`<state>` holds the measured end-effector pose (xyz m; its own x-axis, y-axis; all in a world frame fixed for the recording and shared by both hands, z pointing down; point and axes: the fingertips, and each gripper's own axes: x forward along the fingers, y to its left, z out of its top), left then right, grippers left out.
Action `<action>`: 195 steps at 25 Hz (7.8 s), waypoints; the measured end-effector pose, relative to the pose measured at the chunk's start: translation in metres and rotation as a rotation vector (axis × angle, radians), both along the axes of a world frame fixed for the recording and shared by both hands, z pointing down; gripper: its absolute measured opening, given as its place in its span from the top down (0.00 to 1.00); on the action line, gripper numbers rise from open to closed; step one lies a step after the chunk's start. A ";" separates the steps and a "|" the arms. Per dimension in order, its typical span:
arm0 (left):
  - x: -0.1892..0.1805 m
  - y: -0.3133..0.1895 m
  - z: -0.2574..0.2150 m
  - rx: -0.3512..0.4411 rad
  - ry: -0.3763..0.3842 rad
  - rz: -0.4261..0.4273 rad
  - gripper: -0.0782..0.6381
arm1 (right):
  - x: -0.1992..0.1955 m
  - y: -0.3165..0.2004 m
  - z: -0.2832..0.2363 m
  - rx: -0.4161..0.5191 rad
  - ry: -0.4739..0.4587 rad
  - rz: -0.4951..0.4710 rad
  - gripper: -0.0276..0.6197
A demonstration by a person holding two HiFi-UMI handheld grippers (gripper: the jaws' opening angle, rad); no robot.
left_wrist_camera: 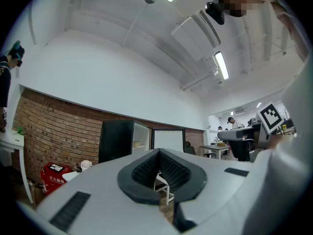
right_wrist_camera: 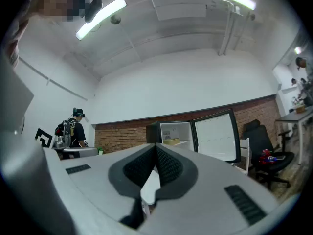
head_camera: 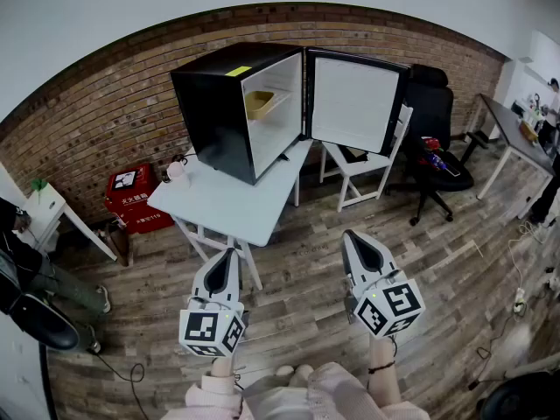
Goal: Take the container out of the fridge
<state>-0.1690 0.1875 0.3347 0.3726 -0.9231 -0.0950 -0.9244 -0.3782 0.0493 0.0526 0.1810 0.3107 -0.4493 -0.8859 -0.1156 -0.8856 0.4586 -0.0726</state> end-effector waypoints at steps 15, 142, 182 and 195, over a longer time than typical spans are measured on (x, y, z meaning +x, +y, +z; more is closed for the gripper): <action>0.022 0.001 0.010 -0.030 0.007 -0.025 0.90 | 0.020 -0.011 0.011 -0.010 -0.024 -0.008 0.95; 0.046 -0.504 0.060 -0.223 0.211 -0.414 0.90 | -0.170 -0.554 0.061 0.451 1.323 -1.199 0.68; 0.052 -0.469 0.059 -0.210 0.172 -0.316 0.90 | -0.119 -0.502 0.088 0.341 1.411 -1.220 0.93; 0.064 -0.457 0.062 -0.219 0.169 -0.363 0.90 | -0.089 -0.494 0.100 0.241 1.260 -1.173 0.93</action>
